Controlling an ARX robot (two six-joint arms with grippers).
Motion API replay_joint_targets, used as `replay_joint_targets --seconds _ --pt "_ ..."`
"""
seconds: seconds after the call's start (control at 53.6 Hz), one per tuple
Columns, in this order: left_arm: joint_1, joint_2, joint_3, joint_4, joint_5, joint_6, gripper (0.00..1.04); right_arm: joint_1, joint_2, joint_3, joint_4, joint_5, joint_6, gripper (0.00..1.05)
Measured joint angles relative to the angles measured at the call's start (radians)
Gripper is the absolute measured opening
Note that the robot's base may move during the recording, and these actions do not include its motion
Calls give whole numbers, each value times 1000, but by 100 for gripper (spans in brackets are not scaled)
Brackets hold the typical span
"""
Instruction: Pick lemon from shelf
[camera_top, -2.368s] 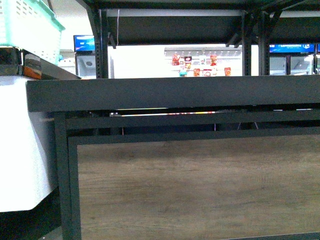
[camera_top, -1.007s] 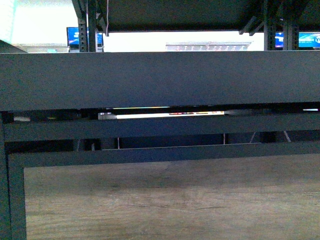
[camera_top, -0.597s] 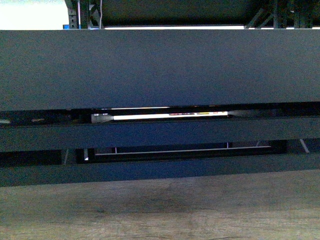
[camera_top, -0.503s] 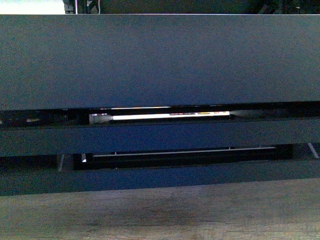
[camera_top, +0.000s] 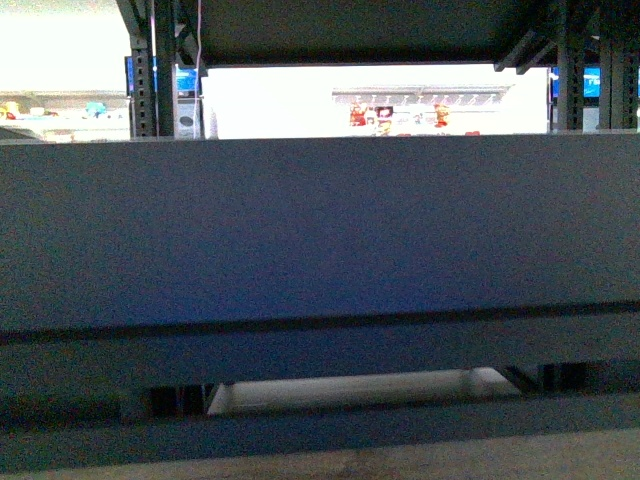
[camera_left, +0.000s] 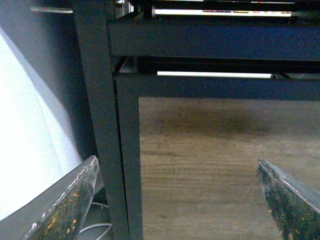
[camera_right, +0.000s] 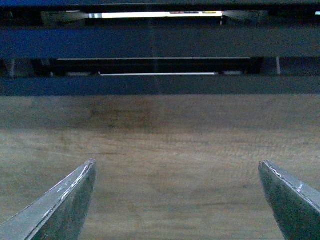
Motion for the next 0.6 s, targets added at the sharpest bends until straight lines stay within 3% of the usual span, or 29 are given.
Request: replay_joint_targets --seconds 0.597 --pt "0 0 0 0 0 0 97 0 0 0 0 0 0 97"
